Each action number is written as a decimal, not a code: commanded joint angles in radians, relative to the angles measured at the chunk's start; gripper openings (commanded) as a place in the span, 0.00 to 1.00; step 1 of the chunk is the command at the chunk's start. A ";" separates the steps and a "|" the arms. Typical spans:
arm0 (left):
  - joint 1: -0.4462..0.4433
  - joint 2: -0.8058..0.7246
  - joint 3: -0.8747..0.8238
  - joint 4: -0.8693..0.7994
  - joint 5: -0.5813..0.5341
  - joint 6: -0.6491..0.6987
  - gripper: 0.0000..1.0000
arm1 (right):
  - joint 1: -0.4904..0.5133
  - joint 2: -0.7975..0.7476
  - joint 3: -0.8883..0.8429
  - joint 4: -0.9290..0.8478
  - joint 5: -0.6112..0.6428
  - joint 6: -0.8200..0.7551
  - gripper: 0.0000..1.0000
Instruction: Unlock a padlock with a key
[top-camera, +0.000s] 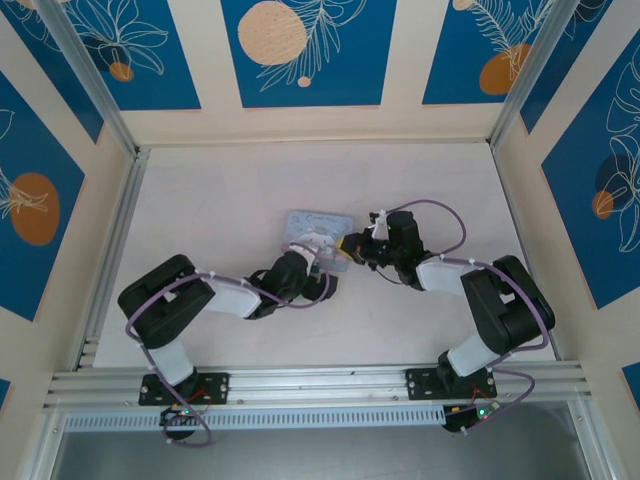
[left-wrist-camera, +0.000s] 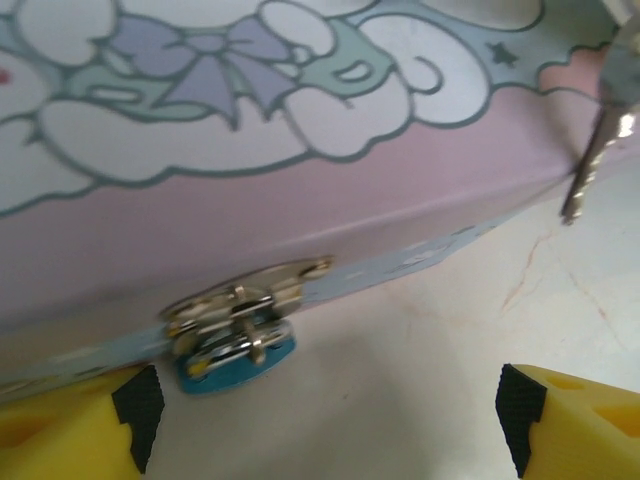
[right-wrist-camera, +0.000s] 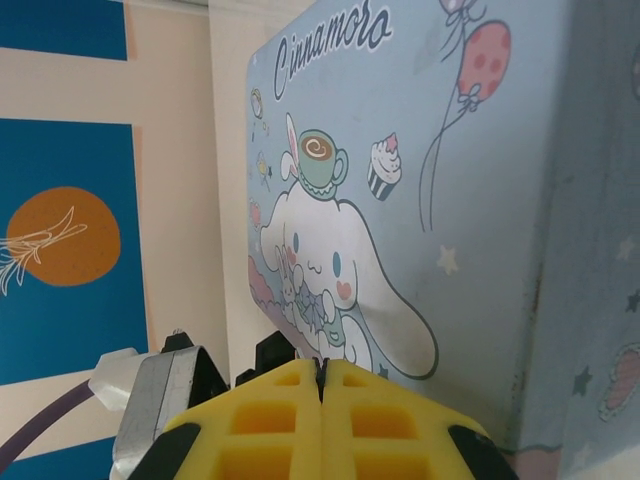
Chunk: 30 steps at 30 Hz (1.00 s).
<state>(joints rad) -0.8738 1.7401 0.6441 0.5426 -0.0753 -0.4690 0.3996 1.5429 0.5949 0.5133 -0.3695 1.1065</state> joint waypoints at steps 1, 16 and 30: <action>-0.009 0.036 0.043 0.036 0.110 -0.053 0.87 | -0.012 0.005 0.011 0.023 -0.009 0.007 0.00; 0.024 0.121 0.027 0.262 0.188 -0.312 0.87 | -0.064 -0.017 -0.005 -0.003 -0.009 -0.007 0.00; 0.021 0.183 -0.025 0.417 0.112 -0.478 0.76 | -0.080 -0.014 -0.011 0.001 -0.019 -0.007 0.00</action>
<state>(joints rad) -0.8482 1.8957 0.6411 0.9699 0.0391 -0.8917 0.3264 1.5414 0.5930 0.5148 -0.3702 1.1061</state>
